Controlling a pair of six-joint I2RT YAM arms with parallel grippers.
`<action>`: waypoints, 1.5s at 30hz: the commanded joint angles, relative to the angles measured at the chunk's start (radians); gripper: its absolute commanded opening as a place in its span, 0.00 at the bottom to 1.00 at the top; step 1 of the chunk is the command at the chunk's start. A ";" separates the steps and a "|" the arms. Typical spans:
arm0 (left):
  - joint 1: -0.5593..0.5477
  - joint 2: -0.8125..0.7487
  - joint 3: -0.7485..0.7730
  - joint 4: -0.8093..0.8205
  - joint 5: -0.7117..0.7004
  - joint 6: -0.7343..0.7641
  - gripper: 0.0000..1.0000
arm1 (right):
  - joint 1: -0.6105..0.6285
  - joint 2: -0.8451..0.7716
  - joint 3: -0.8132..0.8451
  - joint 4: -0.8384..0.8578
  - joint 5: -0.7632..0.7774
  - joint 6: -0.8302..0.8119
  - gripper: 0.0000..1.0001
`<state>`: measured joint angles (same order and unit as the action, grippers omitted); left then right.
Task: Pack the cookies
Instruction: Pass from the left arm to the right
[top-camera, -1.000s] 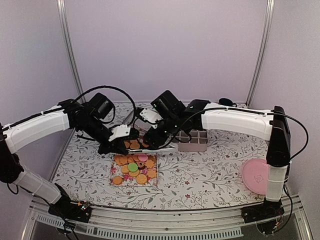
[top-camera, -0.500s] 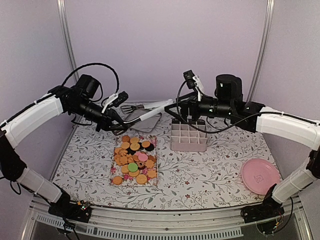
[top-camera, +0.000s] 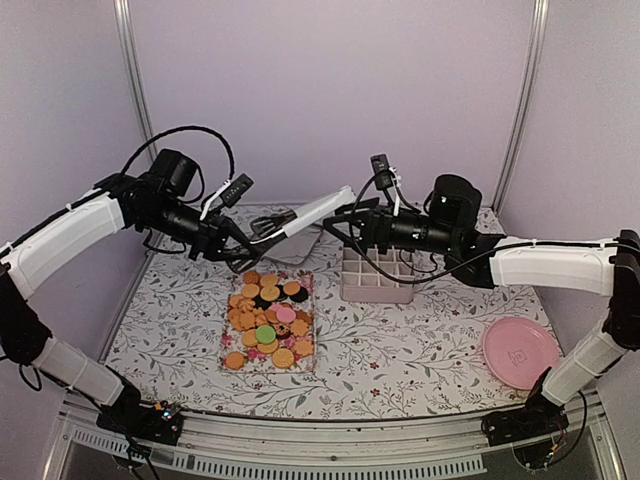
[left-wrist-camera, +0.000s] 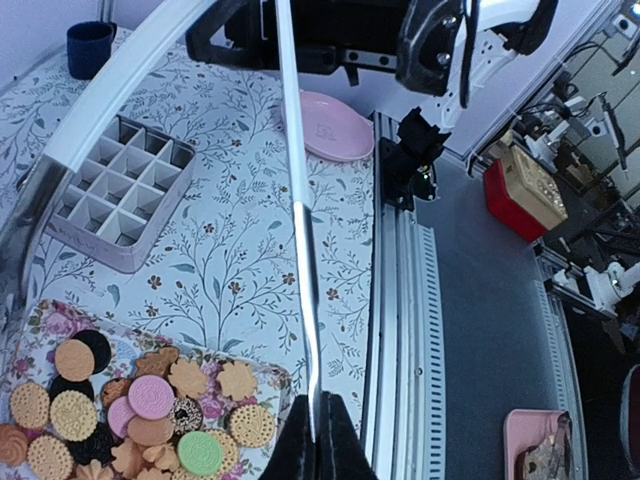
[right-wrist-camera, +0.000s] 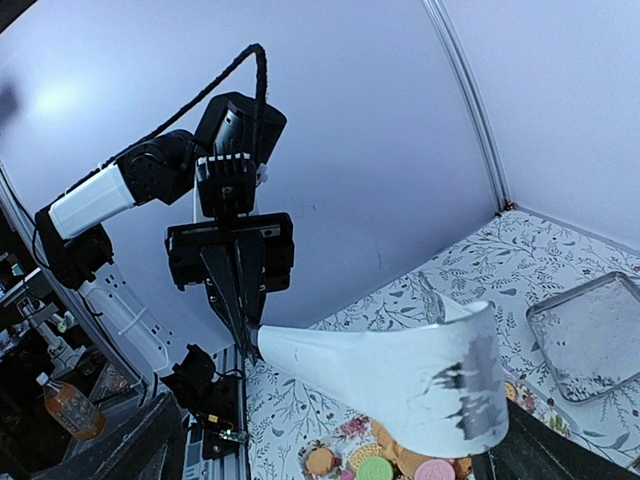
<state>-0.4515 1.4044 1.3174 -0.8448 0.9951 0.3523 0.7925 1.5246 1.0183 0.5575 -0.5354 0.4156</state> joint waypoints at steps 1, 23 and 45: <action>-0.006 -0.034 -0.010 0.061 0.104 -0.042 0.00 | -0.003 0.047 -0.008 0.168 -0.035 0.068 0.99; -0.015 -0.064 -0.034 0.161 0.153 -0.163 0.00 | 0.023 0.178 0.078 0.366 -0.060 0.162 0.99; -0.016 -0.066 -0.081 0.217 0.148 -0.204 0.00 | 0.025 0.176 0.145 0.349 -0.016 0.151 0.94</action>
<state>-0.4583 1.3483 1.2514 -0.6418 1.1408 0.1528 0.8108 1.7031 1.1122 0.9207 -0.5747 0.5888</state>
